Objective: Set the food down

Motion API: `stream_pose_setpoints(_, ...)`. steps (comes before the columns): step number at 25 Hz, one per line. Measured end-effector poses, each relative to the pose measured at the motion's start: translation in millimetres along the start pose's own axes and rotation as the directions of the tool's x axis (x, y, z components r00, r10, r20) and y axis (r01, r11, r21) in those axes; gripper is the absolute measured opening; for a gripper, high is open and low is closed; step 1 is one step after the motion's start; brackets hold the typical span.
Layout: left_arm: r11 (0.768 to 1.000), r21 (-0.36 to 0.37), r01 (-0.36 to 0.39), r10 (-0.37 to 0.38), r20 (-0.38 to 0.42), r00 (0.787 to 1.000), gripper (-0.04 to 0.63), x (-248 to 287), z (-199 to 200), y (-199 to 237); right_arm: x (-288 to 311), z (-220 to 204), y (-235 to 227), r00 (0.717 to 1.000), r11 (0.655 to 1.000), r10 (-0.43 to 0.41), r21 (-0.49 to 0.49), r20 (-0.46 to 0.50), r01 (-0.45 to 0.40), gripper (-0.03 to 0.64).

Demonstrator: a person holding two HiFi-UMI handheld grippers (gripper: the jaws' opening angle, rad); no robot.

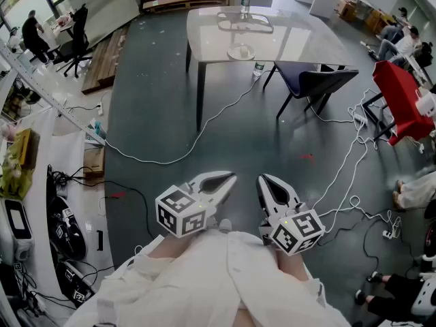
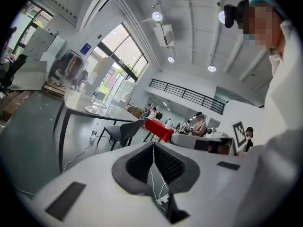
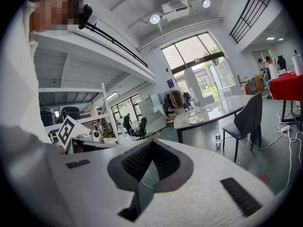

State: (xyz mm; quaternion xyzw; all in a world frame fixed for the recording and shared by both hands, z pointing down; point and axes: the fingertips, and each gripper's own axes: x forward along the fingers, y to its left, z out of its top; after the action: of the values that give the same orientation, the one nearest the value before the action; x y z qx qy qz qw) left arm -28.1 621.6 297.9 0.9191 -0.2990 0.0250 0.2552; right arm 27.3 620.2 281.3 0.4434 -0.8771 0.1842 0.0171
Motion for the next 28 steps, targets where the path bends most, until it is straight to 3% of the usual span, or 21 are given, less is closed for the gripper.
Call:
stream_pose_setpoints(13,1.000,-0.001,0.018,-0.018,-0.006,1.000,0.021,5,-7,-9,-7,5,2,1.000,1.000,-0.007,-0.025,0.012,0.007,0.002)
stream_pose_setpoints(18,1.000,-0.004,0.016,-0.016,-0.006,1.000,0.021,12,-13,-10,-15,13,-7,0.998,0.999,-0.029,0.031,0.061,0.028,0.002)
stream_pose_setpoints(28,1.000,-0.009,-0.007,0.007,0.003,1.000,0.021,31,-23,-23,-20,1,-36,1.000,0.999,0.007,0.036,0.021,-0.007,0.003)
